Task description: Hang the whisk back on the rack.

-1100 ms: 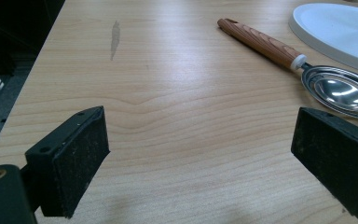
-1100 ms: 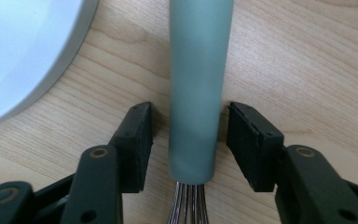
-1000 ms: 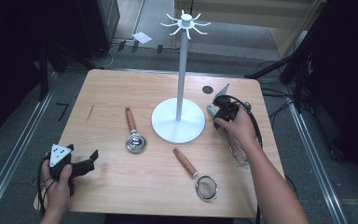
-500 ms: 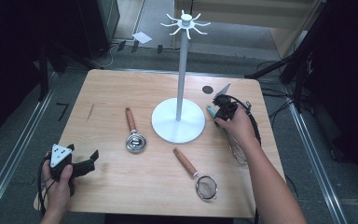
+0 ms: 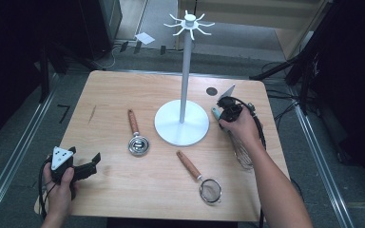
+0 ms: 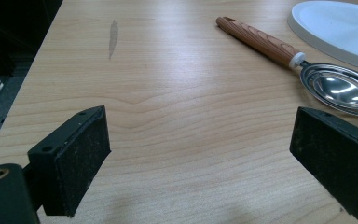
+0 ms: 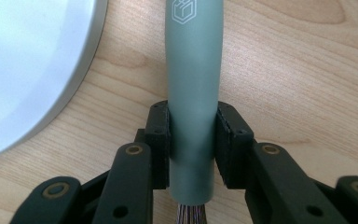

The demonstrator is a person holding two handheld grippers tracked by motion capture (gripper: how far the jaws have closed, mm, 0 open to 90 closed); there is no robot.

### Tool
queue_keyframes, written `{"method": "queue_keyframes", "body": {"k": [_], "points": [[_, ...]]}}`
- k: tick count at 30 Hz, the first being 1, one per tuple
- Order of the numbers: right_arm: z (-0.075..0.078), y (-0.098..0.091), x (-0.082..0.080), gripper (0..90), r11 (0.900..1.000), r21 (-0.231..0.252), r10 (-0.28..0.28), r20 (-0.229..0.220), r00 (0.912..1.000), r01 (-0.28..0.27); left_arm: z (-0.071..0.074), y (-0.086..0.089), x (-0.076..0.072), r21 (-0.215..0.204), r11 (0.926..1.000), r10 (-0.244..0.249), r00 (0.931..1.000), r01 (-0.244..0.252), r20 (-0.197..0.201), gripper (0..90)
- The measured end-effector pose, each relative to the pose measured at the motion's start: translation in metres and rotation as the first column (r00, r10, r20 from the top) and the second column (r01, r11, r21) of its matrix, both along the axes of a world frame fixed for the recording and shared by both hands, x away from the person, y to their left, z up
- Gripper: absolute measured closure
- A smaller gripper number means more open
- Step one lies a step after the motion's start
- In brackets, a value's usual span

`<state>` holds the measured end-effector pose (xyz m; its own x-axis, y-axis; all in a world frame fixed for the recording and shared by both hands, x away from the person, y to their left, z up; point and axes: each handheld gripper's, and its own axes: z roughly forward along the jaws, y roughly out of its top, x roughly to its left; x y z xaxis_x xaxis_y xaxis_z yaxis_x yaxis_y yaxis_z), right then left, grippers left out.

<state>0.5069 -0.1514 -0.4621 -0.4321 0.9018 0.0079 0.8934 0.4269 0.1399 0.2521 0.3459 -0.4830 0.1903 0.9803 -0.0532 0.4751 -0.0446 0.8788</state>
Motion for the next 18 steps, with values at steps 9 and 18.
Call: {"method": "queue_keyframes", "body": {"k": [9,18], "points": [[0.002,-0.003,-0.008,71.2,0.9991,0.020,0.037,0.025,0.9990,-0.037,0.000,0.000,0.000,-0.001,1.0000,0.000,1.0000,0.001,0.000,5.4],[0.024,-0.017,-0.023,71.3,0.9929,0.108,0.033,0.137,0.9901,-0.048,0.000,-0.001,0.000,0.006,1.0000,0.002,1.0000,-0.002,0.000,5.4]]}}
